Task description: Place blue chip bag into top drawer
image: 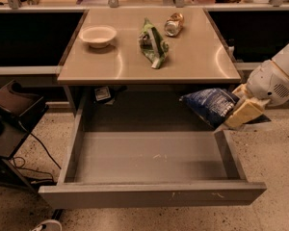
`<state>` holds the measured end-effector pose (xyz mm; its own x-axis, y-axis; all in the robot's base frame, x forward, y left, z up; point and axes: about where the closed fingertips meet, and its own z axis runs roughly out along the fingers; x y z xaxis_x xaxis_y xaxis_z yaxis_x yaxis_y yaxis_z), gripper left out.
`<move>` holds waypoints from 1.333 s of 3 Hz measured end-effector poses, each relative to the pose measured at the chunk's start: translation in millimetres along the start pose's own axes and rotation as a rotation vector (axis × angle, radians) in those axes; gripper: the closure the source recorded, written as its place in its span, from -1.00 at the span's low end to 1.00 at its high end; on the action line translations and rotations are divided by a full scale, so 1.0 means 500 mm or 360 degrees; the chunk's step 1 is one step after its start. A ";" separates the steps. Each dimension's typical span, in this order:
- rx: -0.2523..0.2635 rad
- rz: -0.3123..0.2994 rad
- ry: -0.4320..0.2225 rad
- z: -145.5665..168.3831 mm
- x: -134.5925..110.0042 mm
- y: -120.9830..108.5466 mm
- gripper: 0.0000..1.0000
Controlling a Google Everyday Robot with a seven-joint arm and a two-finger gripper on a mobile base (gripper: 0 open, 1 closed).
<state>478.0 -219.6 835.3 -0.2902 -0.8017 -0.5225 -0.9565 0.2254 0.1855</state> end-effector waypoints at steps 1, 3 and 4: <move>-0.0007 0.0039 -0.0029 0.045 0.016 -0.013 1.00; 0.0065 0.0404 -0.0085 0.289 0.135 -0.050 1.00; 0.0205 0.0533 -0.0097 0.370 0.156 -0.103 1.00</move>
Offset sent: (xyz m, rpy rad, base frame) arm 0.0244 0.0161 -0.2214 0.0585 0.0191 -0.4428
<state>499.0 -191.4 631.1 -0.5858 -0.6382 -0.4996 -0.8029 0.5409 0.2505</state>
